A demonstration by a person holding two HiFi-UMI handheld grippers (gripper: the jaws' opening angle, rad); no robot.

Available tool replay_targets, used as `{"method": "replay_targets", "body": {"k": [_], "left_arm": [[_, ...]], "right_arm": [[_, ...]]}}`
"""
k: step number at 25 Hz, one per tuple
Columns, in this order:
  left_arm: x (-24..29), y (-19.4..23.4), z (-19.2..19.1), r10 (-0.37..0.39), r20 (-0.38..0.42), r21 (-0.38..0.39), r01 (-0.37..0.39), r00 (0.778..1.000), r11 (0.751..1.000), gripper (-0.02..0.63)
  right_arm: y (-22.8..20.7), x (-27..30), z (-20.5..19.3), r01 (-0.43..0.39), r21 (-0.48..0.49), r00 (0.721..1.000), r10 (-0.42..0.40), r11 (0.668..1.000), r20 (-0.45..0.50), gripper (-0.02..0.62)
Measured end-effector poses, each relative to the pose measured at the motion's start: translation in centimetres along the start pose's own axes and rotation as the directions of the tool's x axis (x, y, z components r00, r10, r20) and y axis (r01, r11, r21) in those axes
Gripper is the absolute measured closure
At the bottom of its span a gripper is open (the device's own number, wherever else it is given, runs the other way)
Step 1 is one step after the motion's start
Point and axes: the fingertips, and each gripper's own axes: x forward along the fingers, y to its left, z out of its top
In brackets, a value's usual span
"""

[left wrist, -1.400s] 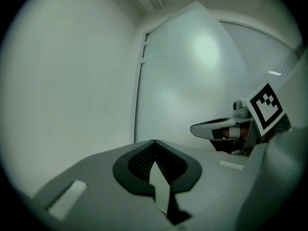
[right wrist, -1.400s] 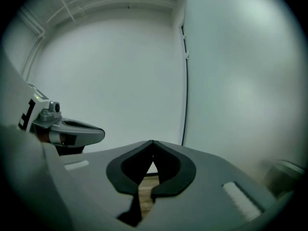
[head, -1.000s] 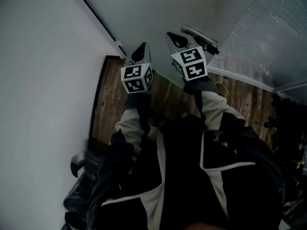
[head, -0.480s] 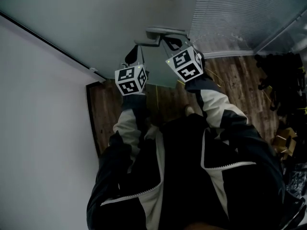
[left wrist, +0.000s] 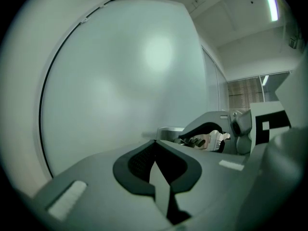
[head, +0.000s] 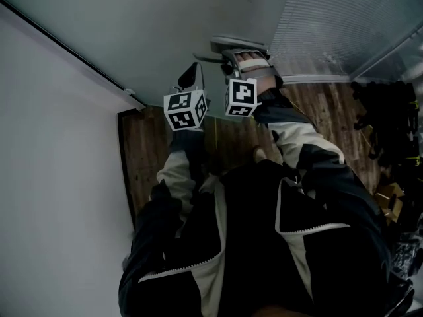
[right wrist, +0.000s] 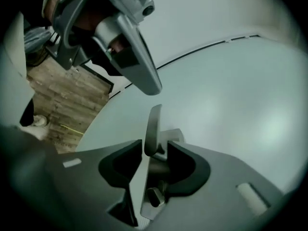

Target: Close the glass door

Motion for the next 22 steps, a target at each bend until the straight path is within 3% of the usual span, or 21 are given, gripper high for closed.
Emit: {"method": "replay_targets", "body": {"k": [1,22], "left_arm": [[0.0,0.2,0.0,0.001,0.000,-0.001,-0.001,1.000,1.000,0.604],[1.9,0.1,0.7,-0.031,-0.006,0.041,0.031,1.000,0.999,0.604]], "right_arm": [[0.0,0.3,-0.2,0.016,-0.026,1.000,-0.016,1.000,-0.014,0.481],[-2.7,4.5,-3.4,0.064,-0.087,0.994,-0.071,0.994,-0.082,0.474]]}}
